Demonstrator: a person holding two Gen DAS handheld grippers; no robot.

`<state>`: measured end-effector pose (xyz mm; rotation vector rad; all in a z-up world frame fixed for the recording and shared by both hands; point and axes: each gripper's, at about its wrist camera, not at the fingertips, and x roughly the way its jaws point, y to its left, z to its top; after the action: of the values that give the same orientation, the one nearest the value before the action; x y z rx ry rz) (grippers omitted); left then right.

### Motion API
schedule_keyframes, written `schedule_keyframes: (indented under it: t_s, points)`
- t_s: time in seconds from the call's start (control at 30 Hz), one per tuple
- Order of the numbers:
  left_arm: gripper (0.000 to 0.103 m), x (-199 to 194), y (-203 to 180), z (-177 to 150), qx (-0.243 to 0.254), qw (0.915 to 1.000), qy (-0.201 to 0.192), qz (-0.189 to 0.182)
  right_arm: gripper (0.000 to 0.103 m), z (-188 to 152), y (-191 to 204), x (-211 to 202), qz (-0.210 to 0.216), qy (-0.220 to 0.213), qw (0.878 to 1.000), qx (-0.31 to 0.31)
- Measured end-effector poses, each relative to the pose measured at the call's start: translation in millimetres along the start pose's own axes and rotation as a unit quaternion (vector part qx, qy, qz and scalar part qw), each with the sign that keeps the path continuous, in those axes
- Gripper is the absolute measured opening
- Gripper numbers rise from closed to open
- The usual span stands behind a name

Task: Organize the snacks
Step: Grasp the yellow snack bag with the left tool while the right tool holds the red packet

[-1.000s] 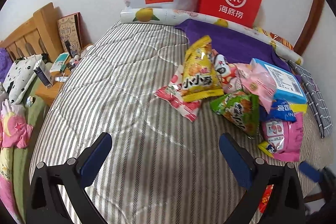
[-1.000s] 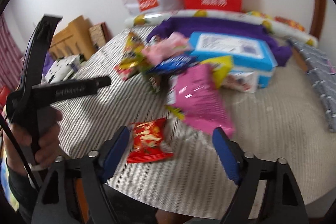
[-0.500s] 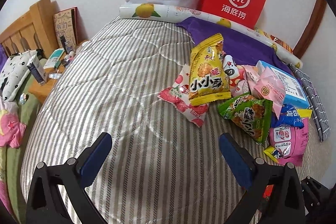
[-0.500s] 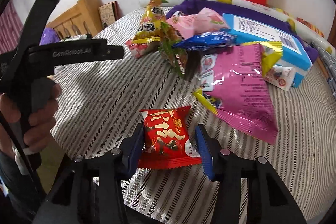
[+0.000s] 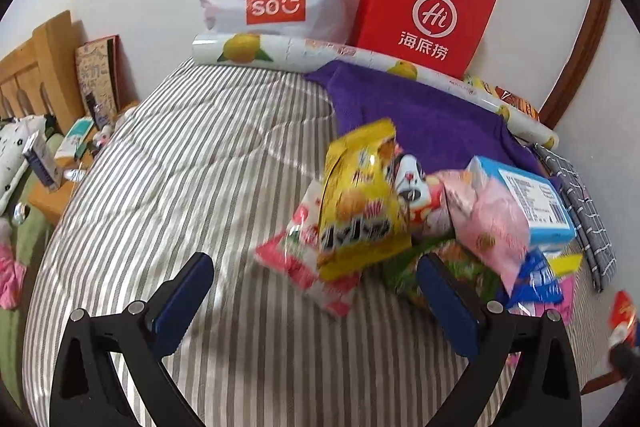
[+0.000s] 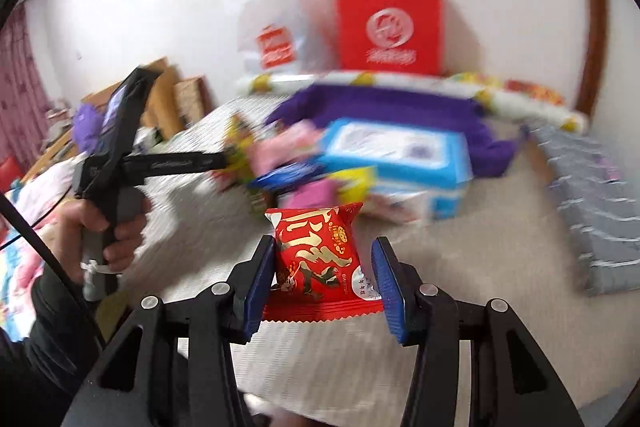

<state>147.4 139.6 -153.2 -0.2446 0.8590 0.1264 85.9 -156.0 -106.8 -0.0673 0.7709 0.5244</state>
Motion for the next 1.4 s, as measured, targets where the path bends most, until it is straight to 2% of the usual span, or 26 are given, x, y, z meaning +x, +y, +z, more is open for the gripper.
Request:
schedule_keyframes:
  t_s: [0.07,0.13,0.2,0.27,0.47,0.57,0.63,0.83,1.0,1.2,1.3,1.4]
  points:
    - [0.1,5.5,-2.0,5.4,0.004,1.0,-0.001,0.004,0.049,2.9,-19.4,-4.5,-0.036,-0.008,0.999,0.014]
    - [0.094,13.1,-3.3,10.5,0.005,1.0,0.001,0.001,0.049,0.0,-41.7,-1.8,-0.074,-0.008,0.997,0.033]
    - [0.093,19.5,-4.0,13.6,0.002,1.0,0.001,-0.008,0.049,-3.0,-62.1,13.3,-0.109,0.01,0.992,0.056]
    - [0.093,25.2,-4.5,15.1,0.005,0.9999,0.003,-0.013,0.049,-7.3,-79.6,29.0,-0.118,0.033,0.99,0.071]
    - [0.088,29.1,-7.6,17.6,0.01,0.9995,-0.02,-0.022,0.049,-11.9,-106.5,63.9,-0.132,0.053,0.985,0.093]
    - [0.078,31.3,-8.8,17.5,0.011,0.9991,-0.028,-0.029,0.049,-10.3,-115.9,73.4,-0.138,0.048,0.984,0.104]
    - [0.065,31.8,-8.4,17.3,0.004,0.9982,-0.034,-0.048,0.049,-8.5,-123.0,78.8,-0.14,0.048,0.983,0.106]
    - [0.047,28.1,-10.2,15.9,0.002,0.9976,-0.045,-0.053,0.049,-1.2,-136.9,89.3,-0.131,0.039,0.984,0.115]
    - [0.042,28.3,-12.8,14.3,0.008,0.9971,-0.041,-0.063,0.048,1.2,-141.9,101.9,-0.117,0.063,0.984,0.121]
    - [0.037,24.6,-10.1,14.0,0.002,0.9967,-0.044,-0.068,0.048,0.9,-131.5,99.2,-0.121,0.05,0.987,0.092]
    - [0.036,21.4,-10.1,15.0,0.002,0.9978,-0.043,-0.051,0.048,0.4,-131.3,96.8,-0.124,0.044,0.987,0.091]
    - [0.036,11.6,-8.4,15.7,-0.006,0.9968,-0.04,-0.068,0.049,-0.3,-134.6,91.5,-0.134,0.032,0.985,0.103]
